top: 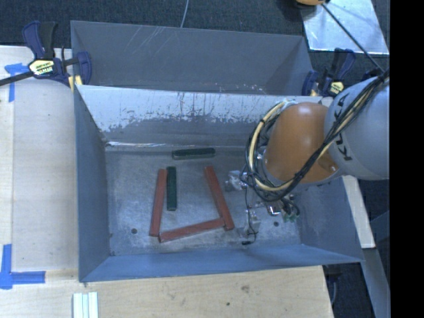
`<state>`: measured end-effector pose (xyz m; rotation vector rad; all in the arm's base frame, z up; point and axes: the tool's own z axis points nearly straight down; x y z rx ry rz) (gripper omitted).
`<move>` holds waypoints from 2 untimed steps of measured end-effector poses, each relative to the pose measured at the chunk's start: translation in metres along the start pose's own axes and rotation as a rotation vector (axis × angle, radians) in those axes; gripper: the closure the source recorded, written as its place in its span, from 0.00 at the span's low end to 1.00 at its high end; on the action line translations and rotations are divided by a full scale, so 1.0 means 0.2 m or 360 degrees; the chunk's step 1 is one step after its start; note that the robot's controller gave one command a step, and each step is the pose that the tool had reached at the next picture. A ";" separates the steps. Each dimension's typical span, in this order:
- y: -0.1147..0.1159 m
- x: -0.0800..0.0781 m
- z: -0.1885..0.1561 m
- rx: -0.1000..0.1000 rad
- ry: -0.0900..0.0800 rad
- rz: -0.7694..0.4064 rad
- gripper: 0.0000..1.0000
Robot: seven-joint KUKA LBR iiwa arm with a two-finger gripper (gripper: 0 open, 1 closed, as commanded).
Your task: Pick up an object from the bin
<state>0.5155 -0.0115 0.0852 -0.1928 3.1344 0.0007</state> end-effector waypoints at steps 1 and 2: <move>0.15 0.06 0.01 0.0002 -0.0001 0.0030 0.00; 0.41 0.02 -0.04 0.0000 -0.0002 0.0018 0.00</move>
Offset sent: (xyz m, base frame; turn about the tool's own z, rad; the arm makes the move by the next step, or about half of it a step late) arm -0.0136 0.0861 0.0106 0.0076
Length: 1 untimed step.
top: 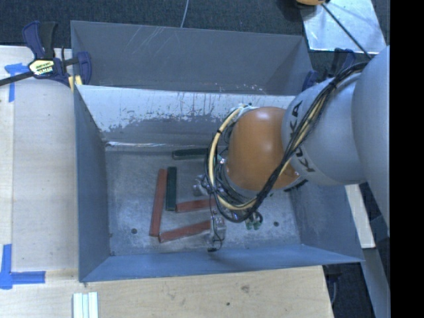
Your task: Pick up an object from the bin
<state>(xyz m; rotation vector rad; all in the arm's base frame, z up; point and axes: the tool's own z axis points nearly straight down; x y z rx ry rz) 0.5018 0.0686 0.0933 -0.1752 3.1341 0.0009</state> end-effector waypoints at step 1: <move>-0.41 0.11 0.11 0.0003 0.0000 -0.0106 1.00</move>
Offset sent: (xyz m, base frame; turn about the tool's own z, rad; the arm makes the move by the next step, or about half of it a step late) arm 0.0000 0.0000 0.0000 0.0000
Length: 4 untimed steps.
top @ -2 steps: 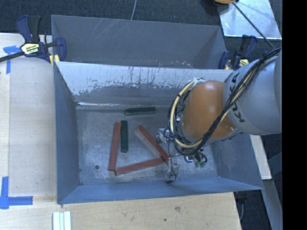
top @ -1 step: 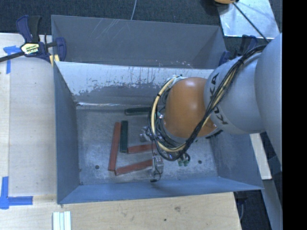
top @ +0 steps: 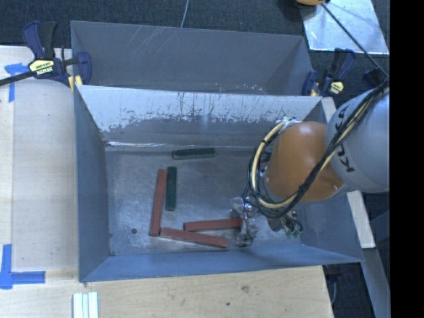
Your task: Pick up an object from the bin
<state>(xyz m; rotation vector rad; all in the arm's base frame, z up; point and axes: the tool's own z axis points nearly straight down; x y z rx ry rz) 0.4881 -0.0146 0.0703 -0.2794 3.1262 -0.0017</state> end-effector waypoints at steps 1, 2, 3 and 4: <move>0.00 0.00 0.00 0.0000 0.0000 0.0000 1.00; -0.06 -0.05 -0.30 -0.0003 0.0009 -0.0029 1.00; 0.05 -0.02 -0.60 -0.0002 0.0005 -0.0048 1.00; -0.07 -0.18 -0.76 -0.0001 -0.0001 -0.0093 1.00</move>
Offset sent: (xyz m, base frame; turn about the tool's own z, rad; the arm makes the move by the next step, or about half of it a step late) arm 0.0218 -0.0181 0.1105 -0.0324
